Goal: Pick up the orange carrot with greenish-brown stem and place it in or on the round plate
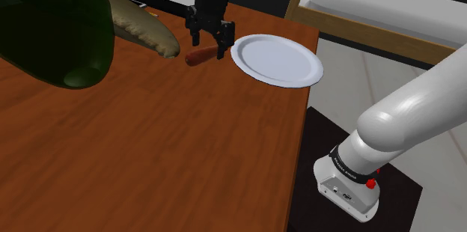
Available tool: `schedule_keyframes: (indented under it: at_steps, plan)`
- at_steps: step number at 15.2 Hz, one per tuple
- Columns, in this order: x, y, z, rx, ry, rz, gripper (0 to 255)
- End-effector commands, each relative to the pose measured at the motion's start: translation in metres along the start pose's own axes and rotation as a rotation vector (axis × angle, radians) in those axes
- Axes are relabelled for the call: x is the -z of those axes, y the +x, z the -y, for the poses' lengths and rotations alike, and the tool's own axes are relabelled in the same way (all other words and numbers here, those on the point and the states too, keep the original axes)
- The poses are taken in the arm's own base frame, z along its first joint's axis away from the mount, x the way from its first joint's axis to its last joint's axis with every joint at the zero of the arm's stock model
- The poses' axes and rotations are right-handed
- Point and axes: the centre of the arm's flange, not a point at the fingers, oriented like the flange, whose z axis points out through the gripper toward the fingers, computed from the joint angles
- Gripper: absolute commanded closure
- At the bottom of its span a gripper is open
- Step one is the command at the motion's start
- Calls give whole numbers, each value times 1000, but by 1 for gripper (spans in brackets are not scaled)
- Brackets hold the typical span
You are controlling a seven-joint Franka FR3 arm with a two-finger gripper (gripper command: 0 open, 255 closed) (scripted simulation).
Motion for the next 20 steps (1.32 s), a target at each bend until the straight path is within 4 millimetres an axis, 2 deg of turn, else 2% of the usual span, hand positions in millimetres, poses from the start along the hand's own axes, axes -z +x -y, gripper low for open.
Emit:
schedule_keyframes:
  at_steps: [1, 7, 8, 17, 20]
  plan:
    - [-3, 0, 0, 0, 1, 0, 0]
    - [-3, 0, 0, 0, 1, 0, 0]
    - [-3, 0, 0, 0, 1, 0, 255]
    - [-3, 0, 0, 0, 1, 0, 255]
    - [13, -1, 0, 0, 1, 0, 255]
